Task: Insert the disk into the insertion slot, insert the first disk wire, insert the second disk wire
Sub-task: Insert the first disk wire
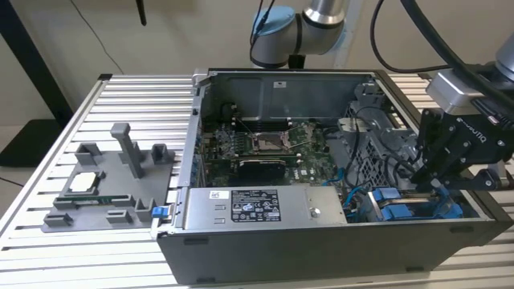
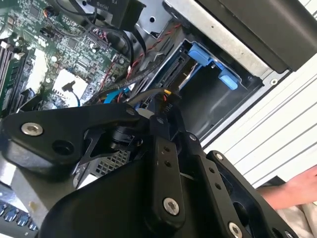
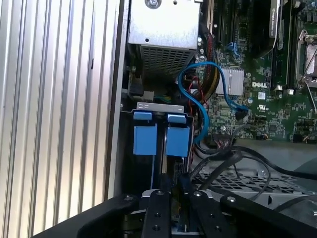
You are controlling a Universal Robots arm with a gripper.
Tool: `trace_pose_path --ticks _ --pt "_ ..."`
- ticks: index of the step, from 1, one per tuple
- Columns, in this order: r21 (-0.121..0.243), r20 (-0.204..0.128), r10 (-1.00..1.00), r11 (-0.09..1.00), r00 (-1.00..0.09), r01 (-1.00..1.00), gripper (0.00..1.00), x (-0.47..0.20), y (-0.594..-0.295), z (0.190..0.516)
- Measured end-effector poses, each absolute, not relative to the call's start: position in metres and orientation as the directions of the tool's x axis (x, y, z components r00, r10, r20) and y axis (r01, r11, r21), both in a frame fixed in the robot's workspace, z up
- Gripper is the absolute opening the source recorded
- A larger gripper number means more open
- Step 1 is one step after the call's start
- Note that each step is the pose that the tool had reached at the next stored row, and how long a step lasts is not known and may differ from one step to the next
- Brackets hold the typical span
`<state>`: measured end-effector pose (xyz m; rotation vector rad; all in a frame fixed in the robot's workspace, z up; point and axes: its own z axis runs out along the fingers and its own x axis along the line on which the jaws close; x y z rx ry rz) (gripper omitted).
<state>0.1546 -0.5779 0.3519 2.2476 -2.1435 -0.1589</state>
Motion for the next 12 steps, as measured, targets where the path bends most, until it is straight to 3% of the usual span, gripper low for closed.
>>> trace_pose_path --ticks 12 --pt "0.093 -0.052 -0.998 -0.05 0.045 -0.994 0.0 0.1569 -0.5726 0.3499"
